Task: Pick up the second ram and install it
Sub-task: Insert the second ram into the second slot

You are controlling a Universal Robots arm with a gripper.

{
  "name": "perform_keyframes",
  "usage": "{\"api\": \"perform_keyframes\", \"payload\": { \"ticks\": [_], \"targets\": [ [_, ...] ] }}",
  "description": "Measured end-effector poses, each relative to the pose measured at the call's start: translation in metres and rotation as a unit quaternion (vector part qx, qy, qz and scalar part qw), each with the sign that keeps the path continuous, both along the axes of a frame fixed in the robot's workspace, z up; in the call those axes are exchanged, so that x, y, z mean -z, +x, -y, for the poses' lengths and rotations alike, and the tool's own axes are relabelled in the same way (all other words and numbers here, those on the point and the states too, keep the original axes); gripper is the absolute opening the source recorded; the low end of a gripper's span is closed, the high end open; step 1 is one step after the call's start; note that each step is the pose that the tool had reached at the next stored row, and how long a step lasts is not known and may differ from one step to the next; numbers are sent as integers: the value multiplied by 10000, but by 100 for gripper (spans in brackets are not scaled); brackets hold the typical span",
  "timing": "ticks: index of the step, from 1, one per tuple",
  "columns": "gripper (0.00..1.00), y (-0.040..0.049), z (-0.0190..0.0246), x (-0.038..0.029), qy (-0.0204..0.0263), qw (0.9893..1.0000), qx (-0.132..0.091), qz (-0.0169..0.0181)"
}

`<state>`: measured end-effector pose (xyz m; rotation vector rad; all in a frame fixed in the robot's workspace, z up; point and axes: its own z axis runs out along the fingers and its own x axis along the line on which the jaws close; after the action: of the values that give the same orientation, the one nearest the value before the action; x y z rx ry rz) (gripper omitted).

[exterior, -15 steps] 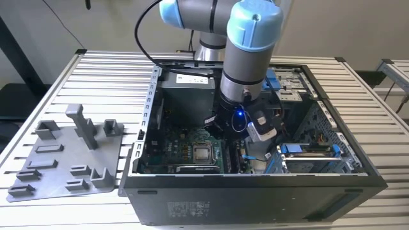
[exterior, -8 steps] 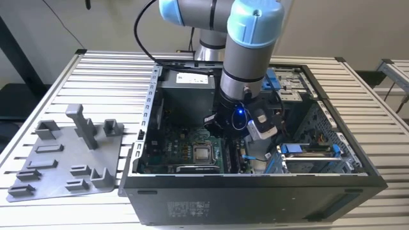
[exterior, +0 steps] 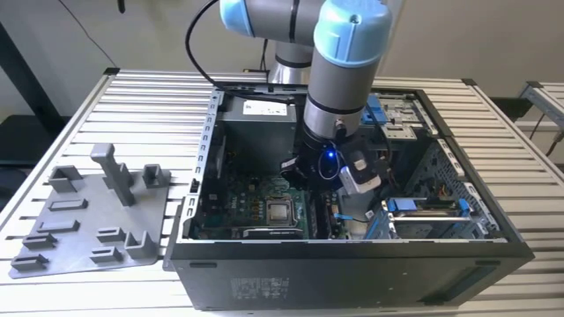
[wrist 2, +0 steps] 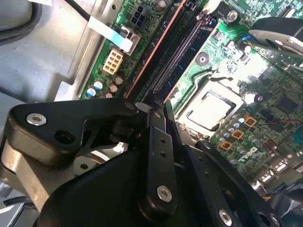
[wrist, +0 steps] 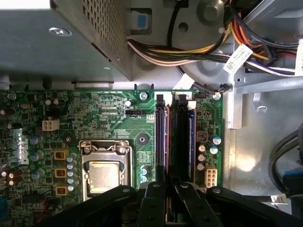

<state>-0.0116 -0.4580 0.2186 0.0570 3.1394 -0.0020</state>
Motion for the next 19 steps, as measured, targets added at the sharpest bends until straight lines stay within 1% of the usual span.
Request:
{"api": "perform_keyframes", "payload": {
  "ticks": [2,14,19],
  "targets": [
    [14,0,0,3,-1,10000,0,-15],
    [14,1,10,5,0,10000,20,-15],
    [14,1,14,-23,-19,10000,23,-16]
  ]
}}
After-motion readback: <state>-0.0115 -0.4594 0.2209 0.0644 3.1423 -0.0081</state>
